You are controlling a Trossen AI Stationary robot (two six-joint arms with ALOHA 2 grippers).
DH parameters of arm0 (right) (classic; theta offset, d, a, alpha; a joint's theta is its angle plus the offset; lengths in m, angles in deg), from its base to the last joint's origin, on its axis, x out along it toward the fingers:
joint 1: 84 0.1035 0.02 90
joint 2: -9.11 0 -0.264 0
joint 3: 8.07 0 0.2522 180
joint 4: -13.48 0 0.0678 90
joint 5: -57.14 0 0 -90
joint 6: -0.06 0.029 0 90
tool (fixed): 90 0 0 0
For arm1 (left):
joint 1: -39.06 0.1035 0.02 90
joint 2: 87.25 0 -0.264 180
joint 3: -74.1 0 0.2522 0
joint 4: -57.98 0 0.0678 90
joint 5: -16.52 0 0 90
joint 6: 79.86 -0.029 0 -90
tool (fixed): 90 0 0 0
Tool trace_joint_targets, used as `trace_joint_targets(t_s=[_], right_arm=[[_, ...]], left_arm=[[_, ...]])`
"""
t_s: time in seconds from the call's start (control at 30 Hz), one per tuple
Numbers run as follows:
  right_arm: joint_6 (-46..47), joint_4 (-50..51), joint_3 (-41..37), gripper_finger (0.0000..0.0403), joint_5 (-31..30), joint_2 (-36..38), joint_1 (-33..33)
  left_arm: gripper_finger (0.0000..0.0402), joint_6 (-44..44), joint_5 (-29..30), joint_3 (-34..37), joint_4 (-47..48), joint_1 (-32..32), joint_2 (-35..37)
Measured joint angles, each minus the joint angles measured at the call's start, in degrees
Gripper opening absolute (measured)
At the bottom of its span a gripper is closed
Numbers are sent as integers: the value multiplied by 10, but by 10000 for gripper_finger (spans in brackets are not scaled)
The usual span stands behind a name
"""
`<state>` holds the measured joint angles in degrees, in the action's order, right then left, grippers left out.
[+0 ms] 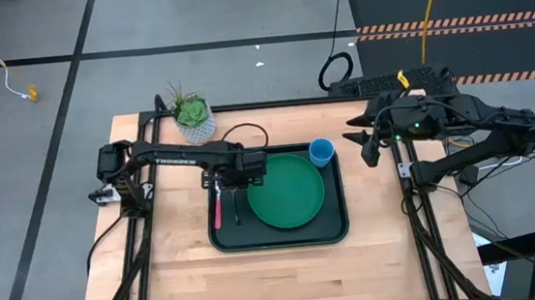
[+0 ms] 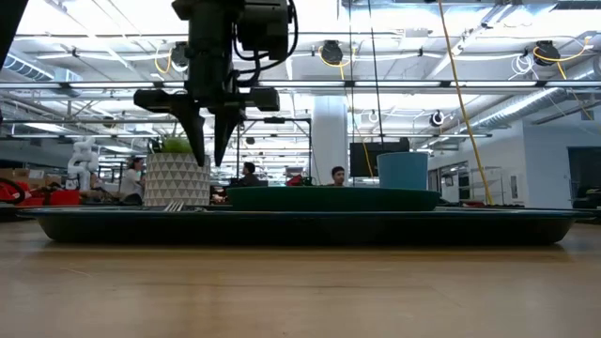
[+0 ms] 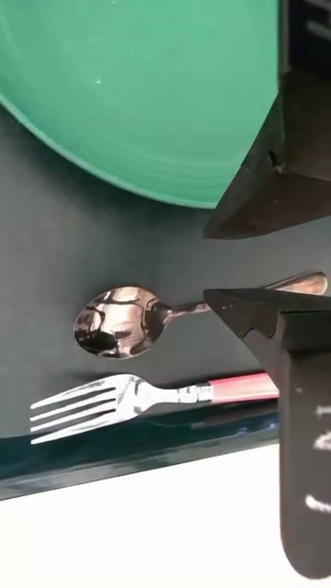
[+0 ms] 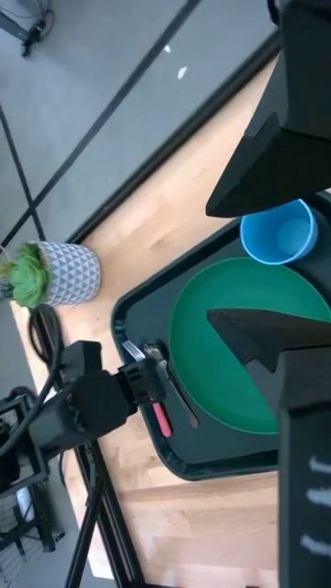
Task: Pick and place plate/cup/fork/spoon on tray
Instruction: Put the black spoon on the dark green serving tray to the right of the pink fork
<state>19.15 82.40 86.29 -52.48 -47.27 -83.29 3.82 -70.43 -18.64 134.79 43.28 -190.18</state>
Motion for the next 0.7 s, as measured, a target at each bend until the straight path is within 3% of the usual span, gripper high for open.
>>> trace_joint_targets(t_s=[0.47,0.7], right_arm=[[40,-41,-30,167,34,5,0],[24,-87,-30,167,33,6,0]], left_arm=[[99,33,0,3,-6,-80,0],[99,31,-4,17,15,-62,-1]])
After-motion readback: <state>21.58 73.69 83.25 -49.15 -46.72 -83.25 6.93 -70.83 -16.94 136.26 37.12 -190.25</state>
